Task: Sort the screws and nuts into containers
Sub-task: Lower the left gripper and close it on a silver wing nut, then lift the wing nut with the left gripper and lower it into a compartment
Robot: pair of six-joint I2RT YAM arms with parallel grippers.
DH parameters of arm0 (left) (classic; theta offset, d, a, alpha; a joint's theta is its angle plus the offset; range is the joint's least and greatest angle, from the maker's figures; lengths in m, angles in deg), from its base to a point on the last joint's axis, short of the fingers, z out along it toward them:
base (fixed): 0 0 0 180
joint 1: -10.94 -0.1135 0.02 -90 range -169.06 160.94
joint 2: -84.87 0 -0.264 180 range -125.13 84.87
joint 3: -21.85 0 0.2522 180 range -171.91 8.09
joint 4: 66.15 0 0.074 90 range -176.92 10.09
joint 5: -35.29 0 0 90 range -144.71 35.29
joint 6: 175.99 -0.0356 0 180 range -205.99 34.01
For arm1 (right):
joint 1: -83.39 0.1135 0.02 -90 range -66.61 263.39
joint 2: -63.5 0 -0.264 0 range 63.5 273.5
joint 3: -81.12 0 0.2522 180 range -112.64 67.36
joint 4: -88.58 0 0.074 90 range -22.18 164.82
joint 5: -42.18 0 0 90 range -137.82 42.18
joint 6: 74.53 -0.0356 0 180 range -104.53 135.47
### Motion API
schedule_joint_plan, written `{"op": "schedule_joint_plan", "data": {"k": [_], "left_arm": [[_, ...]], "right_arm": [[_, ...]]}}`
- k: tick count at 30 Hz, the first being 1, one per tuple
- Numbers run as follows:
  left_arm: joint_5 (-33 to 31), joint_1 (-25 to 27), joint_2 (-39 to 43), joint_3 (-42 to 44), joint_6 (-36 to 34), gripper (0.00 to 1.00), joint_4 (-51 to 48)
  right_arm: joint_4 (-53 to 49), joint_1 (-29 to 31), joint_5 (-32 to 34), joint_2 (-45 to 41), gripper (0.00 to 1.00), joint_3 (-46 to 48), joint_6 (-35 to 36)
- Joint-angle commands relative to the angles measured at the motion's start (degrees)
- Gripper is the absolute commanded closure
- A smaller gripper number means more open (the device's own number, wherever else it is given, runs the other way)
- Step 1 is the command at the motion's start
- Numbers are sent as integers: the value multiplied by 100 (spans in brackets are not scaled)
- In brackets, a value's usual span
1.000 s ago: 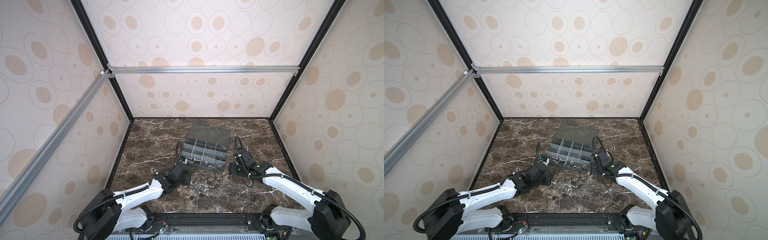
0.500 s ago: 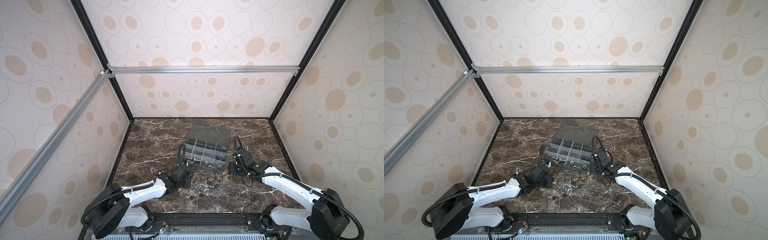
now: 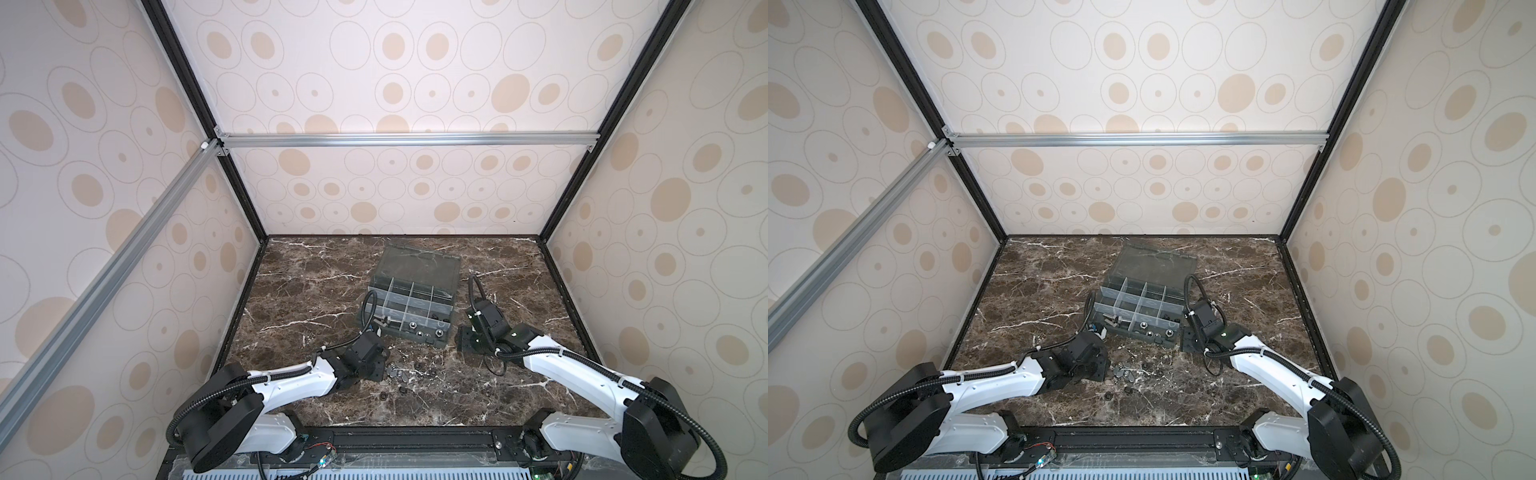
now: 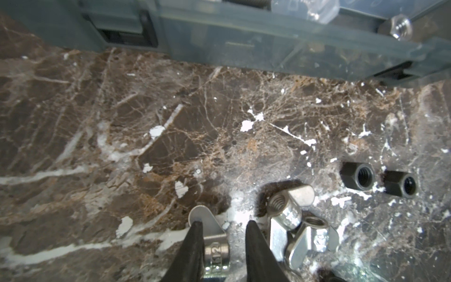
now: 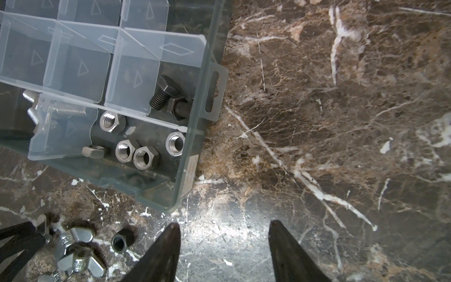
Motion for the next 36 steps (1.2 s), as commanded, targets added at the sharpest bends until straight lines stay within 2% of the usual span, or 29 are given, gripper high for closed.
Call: {"op": "schedule_joint_plan", "data": {"k": [1,13,23,36], "left_arm": [[-140,56,52,69,155,69,-119],[-198,135,154,169,209,69,-183],[-224,138,-76,100,150,70,-155],[-349,159,-72,38,148,80,-191]], "right_arm": [[-30,-28,-17,-136,38,65,-82],[-9,-21,-70,-189,38,127,-184],[-39,-23,-45,-120,38,55,-141],[-15,-25,9,-80,38,85,-121]]}}
